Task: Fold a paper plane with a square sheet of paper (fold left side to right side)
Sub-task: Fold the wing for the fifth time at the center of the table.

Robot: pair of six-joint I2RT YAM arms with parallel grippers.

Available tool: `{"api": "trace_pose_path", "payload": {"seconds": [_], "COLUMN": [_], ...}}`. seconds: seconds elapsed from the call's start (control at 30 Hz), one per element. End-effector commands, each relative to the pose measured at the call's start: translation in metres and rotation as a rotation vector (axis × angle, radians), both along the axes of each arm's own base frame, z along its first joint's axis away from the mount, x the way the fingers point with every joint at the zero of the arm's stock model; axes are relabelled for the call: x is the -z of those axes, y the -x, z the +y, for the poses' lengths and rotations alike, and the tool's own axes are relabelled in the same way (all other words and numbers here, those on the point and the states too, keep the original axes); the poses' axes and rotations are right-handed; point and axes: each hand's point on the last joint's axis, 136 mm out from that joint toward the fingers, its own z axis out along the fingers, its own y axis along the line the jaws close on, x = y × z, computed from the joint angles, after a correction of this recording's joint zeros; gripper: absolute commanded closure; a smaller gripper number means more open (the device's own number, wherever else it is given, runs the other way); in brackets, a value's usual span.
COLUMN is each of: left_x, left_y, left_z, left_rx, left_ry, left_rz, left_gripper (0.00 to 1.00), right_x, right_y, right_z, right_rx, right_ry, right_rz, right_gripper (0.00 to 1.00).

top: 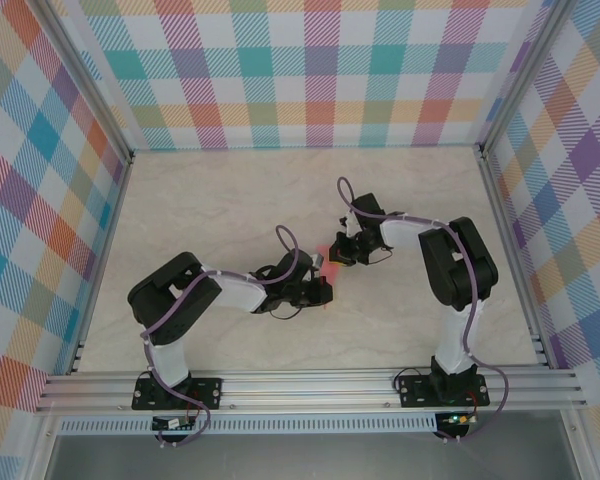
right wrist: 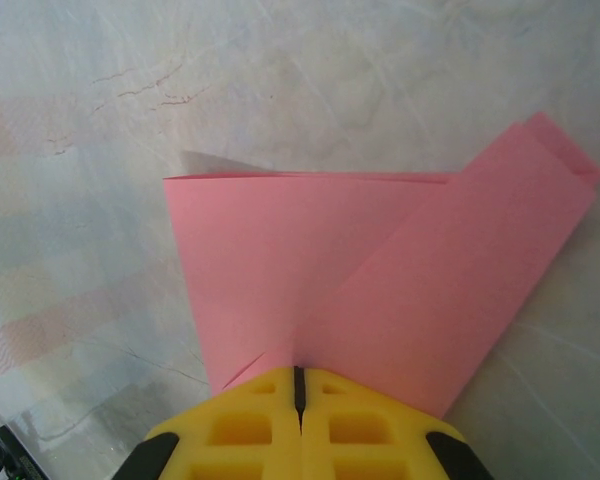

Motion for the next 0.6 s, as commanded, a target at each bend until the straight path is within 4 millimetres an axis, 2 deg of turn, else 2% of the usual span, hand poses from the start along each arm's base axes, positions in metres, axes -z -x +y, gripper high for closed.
{"api": "trace_pose_path", "payload": {"seconds": [0.0,0.57], "left_x": [0.024,0.036], "left_y": [0.039,0.066], "left_z": [0.015,0.027], "left_rx": [0.058,0.074], "left_ry": [-0.085,-0.11], "left_rz": [0.102,0.155], "left_gripper": [1.0,1.0], "right_x": [0.034,0.034], "right_y": [0.008,0.002], "right_z": [-0.023,-0.029], "right_rx": [0.02,0.014], "right_ry": [0.15,0.21], "right_rz": [0.061,0.068], "right_gripper": [0.97,0.97]}}
